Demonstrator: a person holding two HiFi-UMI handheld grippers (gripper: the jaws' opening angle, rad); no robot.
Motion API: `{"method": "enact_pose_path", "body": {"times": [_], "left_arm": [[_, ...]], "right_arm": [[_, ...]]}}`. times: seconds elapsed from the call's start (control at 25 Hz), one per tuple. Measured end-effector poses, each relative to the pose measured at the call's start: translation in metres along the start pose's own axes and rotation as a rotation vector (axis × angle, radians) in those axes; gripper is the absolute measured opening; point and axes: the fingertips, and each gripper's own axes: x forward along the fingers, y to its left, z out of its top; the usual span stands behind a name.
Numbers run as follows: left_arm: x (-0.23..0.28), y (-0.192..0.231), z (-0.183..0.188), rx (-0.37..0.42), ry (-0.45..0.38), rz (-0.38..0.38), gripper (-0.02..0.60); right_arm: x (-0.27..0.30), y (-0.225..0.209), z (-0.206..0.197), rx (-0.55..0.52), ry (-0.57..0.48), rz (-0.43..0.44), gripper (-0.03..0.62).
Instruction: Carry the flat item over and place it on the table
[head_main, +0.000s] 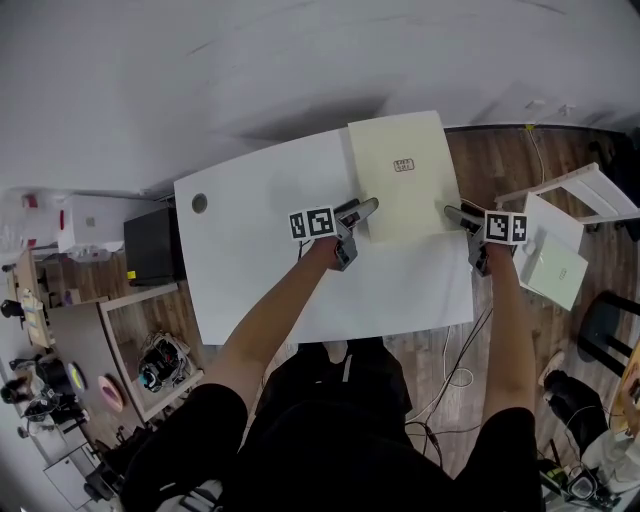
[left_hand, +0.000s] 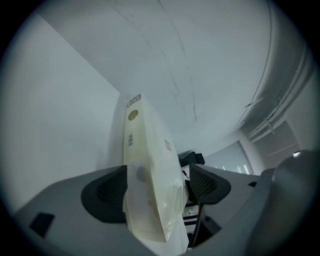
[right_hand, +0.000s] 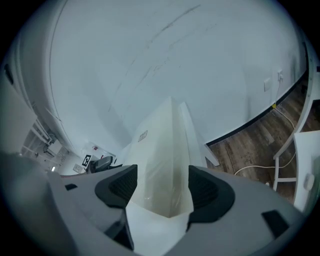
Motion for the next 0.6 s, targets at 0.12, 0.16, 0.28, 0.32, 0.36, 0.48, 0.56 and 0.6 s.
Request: {"method": "enact_pose_path", "body": {"times": [0.12,0.16,0.28,0.32,0.36,0.48,0.56,0.6], "left_arm": [[-0.020,-0.006,-0.001,0.068,-0.030,0.034,0.376],[-0.028,-0.009,-0.002,0.106,-0.042,0.052,0.376],[-0.050,-0.013,-0.020,0.167,-0.052,0.067,0.376],[-0.057,-0.018,-0.028,0.172,-0.054,0.052,0.376],[-0.064,-0.025,-0.033,0.176,-0.061,0.032,0.373],[-0.100,-0.046,-0.045,0.185,-0.132,0.000,0.236],[-0.128,-0.058,-0.051,0.199,-0.197,0.000,0.177],[-0.142,-0.064,-0.054,0.217,-0.220,0.004,0.154]], "right_arm": [[-0.016,0.025,0.000,-0.078,-0.053,0.021,0.311],[-0.022,0.038,0.000,-0.115,-0.076,0.036,0.311],[-0.038,0.079,-0.005,-0.234,-0.162,0.072,0.311],[-0.043,0.093,-0.009,-0.262,-0.190,0.079,0.311],[-0.046,0.106,-0.014,-0.283,-0.215,0.086,0.311],[-0.051,0.146,-0.038,-0.326,-0.266,0.103,0.311],[-0.054,0.170,-0.057,-0.343,-0.292,0.111,0.311],[-0.056,0.182,-0.065,-0.342,-0.310,0.113,0.311]]}}
